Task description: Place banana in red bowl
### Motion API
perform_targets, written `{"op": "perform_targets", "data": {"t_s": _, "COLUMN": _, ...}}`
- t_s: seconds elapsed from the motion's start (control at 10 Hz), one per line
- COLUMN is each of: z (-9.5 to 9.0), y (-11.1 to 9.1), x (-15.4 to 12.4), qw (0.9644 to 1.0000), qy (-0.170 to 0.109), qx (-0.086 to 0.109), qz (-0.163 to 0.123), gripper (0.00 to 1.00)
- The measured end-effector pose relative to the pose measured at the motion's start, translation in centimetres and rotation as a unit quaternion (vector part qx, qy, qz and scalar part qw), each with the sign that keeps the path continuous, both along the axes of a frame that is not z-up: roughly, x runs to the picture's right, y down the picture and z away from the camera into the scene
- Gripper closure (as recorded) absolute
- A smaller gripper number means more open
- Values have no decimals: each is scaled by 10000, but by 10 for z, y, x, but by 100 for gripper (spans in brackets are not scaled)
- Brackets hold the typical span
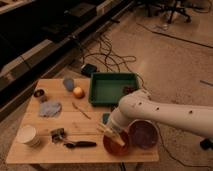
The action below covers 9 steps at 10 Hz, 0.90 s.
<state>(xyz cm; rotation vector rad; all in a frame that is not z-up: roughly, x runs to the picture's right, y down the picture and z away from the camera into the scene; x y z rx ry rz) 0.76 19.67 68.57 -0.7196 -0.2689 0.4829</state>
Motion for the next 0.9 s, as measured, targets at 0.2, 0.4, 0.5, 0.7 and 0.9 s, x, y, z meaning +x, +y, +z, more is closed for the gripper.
{"op": "perform_targets", "data": {"t_s": 0.2, "z": 0, "y": 1, "x": 1, "qw": 10000, "qy": 29, "qx": -14, "qz": 21, "gripper": 20}}
{"op": "perform_targets", "data": {"t_s": 0.4, "z": 1, "y": 3, "x": 1, "qw": 10000, "qy": 35, "qx": -35, "qz": 41, "gripper": 20}}
{"op": "perform_targets", "data": {"t_s": 0.5, "z": 1, "y": 3, "x": 1, "qw": 10000, "qy": 33, "qx": -33, "qz": 41, "gripper": 20}}
{"op": "perform_targets", "data": {"t_s": 0.7, "z": 1, "y": 3, "x": 1, "qw": 10000, "qy": 33, "qx": -34, "qz": 41, "gripper": 20}}
{"op": "perform_targets", "data": {"t_s": 0.9, "z": 1, "y": 3, "x": 1, "qw": 10000, "qy": 30, "qx": -32, "qz": 37, "gripper": 20}}
